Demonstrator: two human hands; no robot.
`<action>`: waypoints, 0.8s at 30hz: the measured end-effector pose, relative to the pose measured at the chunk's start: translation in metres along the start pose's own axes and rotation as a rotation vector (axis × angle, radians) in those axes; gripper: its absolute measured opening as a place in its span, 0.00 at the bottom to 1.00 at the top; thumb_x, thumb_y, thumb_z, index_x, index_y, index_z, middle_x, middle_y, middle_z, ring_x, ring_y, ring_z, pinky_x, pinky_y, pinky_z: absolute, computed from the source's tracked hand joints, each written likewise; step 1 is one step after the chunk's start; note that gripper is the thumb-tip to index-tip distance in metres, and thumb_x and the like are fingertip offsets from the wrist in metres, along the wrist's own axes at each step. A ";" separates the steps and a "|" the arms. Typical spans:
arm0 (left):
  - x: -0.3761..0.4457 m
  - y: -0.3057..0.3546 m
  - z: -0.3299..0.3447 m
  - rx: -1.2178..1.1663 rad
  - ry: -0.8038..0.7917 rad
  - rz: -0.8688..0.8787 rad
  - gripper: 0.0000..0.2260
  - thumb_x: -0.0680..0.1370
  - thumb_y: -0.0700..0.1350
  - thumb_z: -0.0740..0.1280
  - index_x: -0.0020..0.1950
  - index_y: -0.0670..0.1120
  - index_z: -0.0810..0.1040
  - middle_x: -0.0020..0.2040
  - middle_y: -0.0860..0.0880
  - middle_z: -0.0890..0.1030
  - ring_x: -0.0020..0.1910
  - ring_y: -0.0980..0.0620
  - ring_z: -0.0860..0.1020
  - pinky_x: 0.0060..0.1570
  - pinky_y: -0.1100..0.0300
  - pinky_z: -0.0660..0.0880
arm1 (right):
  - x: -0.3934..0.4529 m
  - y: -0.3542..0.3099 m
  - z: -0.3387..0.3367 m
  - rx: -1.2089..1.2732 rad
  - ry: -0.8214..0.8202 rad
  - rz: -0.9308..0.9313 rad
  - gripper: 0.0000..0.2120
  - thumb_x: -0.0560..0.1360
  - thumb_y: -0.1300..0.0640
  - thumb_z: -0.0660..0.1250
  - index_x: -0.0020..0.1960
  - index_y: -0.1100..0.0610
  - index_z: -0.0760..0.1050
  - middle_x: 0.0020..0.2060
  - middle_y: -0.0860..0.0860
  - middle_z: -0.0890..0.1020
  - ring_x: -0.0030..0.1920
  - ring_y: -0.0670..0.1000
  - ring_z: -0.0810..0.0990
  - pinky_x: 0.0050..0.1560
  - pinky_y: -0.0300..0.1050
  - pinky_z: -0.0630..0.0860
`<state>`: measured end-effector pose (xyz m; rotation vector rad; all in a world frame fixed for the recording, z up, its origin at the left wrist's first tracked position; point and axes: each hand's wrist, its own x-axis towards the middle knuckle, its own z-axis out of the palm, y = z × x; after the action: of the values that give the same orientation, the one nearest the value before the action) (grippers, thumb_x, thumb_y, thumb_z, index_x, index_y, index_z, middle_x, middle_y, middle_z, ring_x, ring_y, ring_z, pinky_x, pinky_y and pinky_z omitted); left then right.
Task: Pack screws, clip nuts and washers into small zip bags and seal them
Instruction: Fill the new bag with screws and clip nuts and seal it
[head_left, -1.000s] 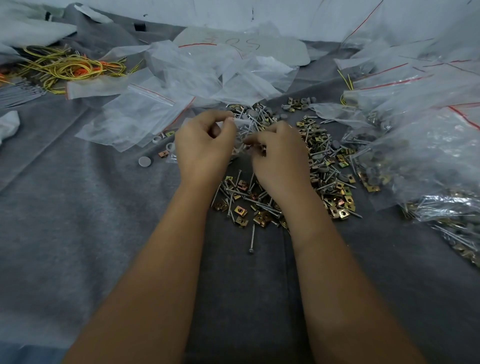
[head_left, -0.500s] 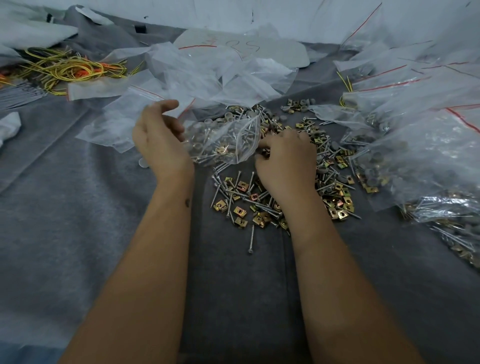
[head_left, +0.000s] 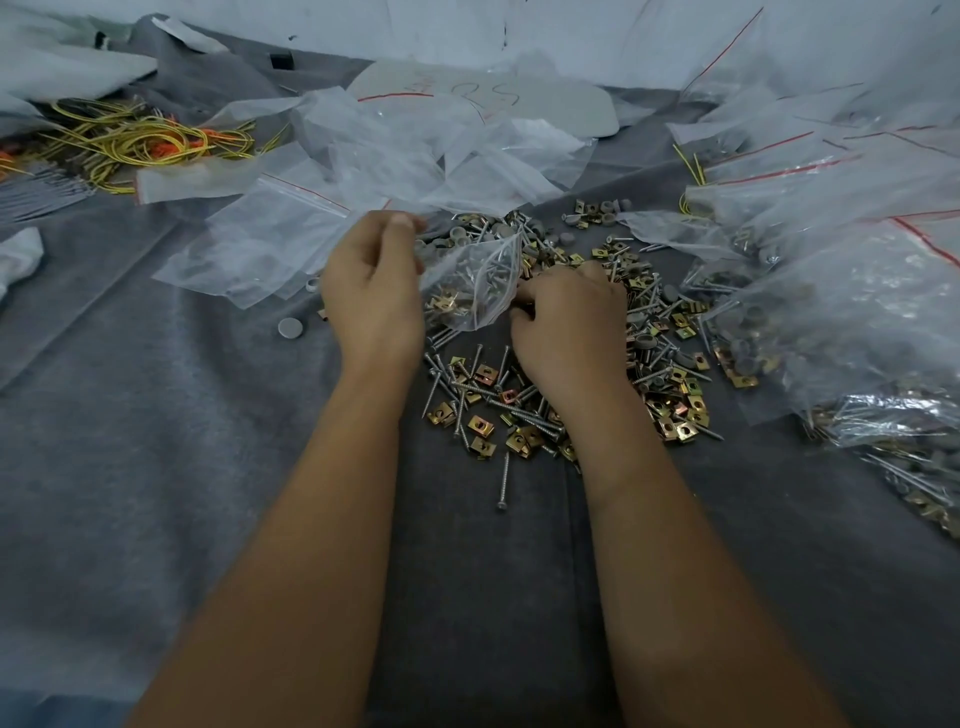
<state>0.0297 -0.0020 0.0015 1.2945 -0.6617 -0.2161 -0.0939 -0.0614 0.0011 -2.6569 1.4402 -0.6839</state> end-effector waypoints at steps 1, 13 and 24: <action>-0.001 -0.001 0.000 0.077 -0.062 0.032 0.08 0.77 0.45 0.63 0.43 0.48 0.81 0.31 0.54 0.75 0.33 0.59 0.72 0.37 0.62 0.70 | 0.001 0.000 -0.002 0.027 0.024 0.015 0.11 0.78 0.55 0.64 0.57 0.53 0.82 0.52 0.50 0.81 0.59 0.56 0.70 0.58 0.51 0.65; 0.019 -0.001 -0.030 0.161 0.423 -0.115 0.11 0.77 0.41 0.60 0.51 0.44 0.82 0.39 0.51 0.80 0.36 0.60 0.75 0.39 0.63 0.72 | -0.004 -0.013 -0.006 0.462 0.153 -0.026 0.03 0.71 0.57 0.73 0.42 0.49 0.81 0.51 0.50 0.76 0.54 0.50 0.71 0.56 0.46 0.70; 0.021 -0.011 -0.033 0.861 0.131 -0.191 0.09 0.75 0.49 0.66 0.51 0.55 0.84 0.49 0.50 0.81 0.64 0.42 0.67 0.61 0.51 0.59 | 0.002 -0.011 -0.004 0.674 0.022 0.063 0.08 0.74 0.65 0.69 0.43 0.52 0.79 0.36 0.39 0.77 0.37 0.36 0.76 0.37 0.25 0.71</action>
<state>0.0671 0.0112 -0.0054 2.1824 -0.5281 0.0138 -0.0860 -0.0563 0.0076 -2.0780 1.0378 -0.9798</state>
